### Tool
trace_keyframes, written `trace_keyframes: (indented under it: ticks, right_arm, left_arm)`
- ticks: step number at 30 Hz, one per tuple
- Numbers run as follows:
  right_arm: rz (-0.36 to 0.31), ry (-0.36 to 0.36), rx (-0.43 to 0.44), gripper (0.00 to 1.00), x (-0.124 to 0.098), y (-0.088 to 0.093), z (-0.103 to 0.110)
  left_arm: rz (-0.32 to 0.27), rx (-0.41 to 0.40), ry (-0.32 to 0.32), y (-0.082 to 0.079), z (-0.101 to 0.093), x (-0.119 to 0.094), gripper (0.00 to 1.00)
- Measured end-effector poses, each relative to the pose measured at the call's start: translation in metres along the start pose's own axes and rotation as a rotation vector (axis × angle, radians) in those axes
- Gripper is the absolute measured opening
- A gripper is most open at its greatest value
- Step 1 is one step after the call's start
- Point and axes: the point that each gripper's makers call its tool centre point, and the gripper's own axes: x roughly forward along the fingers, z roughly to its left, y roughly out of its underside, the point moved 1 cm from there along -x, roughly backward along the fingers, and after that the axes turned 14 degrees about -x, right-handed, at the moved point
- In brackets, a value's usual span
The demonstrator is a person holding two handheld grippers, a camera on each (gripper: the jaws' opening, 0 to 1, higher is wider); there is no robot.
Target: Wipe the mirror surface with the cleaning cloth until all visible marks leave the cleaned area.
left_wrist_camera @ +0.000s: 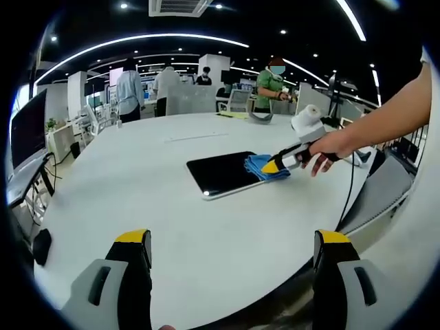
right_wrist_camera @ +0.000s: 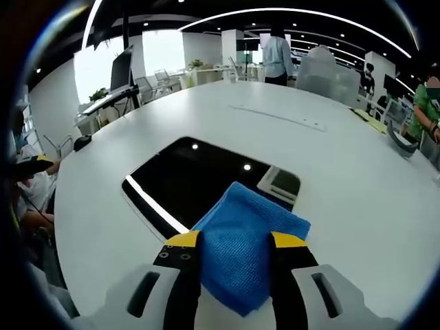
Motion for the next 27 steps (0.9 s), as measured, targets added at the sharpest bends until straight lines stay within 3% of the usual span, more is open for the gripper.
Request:
trace_keyframes:
  ticks: [9, 14, 27]
  right_arm:
    - [-0.025, 0.010, 0.008, 0.29, -0.006, -0.007, -0.004]
    - [-0.014, 0.008, 0.041, 0.23, -0.006, -0.001, -0.009]
    - [-0.001, -0.023, 0.052, 0.20, -0.002, 0.003, -0.007]
  left_arm:
    - [-0.007, -0.005, -0.011, -0.002, 0.004, -0.001, 0.99]
    - [-0.005, -0.003, -0.009, -0.003, 0.003, 0.000, 0.99]
    - [-0.001, -0.008, -0.012, 0.000, 0.003, -0.002, 0.99]
